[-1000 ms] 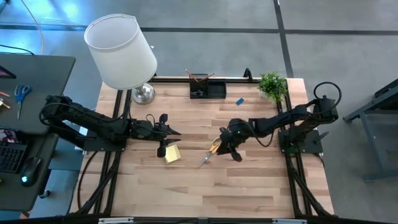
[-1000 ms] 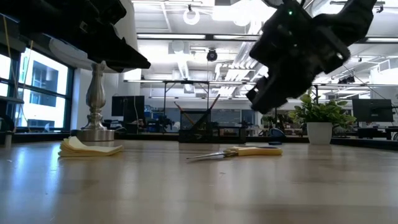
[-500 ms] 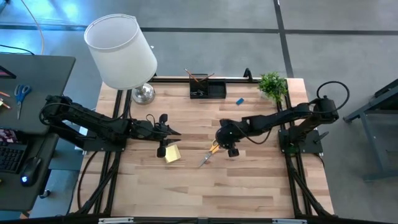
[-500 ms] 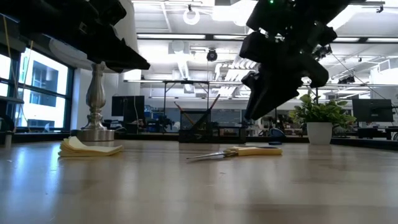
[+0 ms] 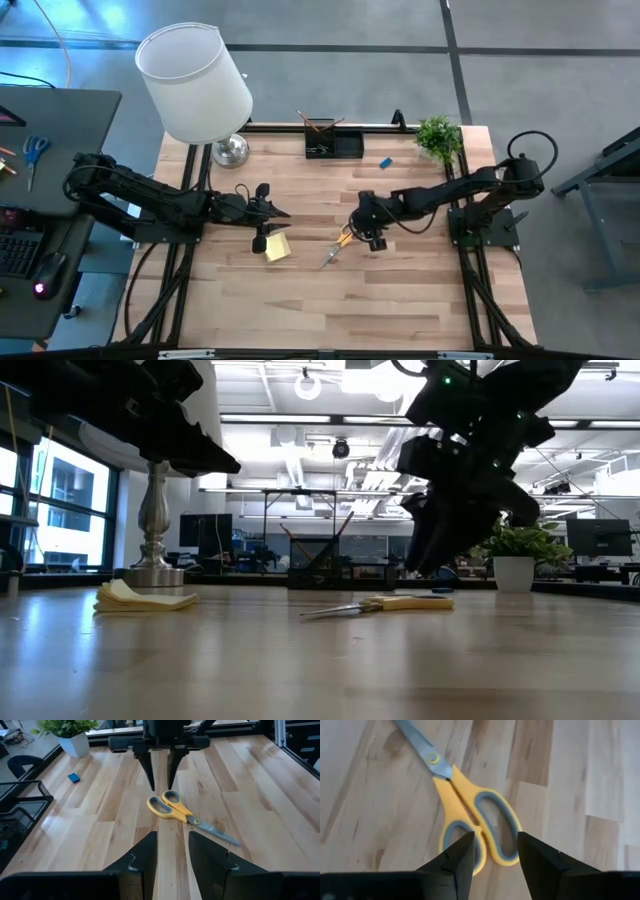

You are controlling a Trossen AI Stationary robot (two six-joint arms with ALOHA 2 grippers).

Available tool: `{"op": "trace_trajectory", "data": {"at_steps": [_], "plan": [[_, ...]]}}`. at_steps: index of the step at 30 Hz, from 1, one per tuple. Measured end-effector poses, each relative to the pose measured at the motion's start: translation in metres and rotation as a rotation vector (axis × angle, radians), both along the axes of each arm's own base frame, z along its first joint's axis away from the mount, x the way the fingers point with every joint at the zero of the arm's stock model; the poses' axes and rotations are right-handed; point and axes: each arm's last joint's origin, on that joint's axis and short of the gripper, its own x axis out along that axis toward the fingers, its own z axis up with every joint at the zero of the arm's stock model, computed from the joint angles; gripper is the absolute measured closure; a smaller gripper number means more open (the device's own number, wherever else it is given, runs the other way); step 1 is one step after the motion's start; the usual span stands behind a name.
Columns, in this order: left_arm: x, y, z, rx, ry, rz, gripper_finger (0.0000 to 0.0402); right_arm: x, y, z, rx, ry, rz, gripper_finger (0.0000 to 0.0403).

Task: Pick and place office supplies into organizer
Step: Put the scissors into the desk organizer

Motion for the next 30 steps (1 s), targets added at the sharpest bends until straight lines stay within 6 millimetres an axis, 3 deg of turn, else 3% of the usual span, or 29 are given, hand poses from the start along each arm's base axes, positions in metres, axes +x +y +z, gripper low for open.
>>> {"op": "trace_trajectory", "data": {"at_steps": [8,16,23,30], "plan": [[0.000,0.000,0.000,0.014,0.002,-0.006,0.0302,0.002,0.001,-0.001,0.022,-0.019,-0.007,0.0267],[0.000,0.000,0.000,0.014,0.005,-0.006,0.0302,0.008,0.007,-0.028,0.029,0.052,-0.024,0.0268],[0.000,0.000,-0.001,0.014,0.010,-0.006,0.0302,0.009,0.007,-0.032,0.053,0.070,-0.034,0.0270],[0.000,0.000,-0.001,0.015,0.010,-0.006,0.0302,0.008,0.010,-0.034,0.056,0.089,-0.023,0.0326]]}}
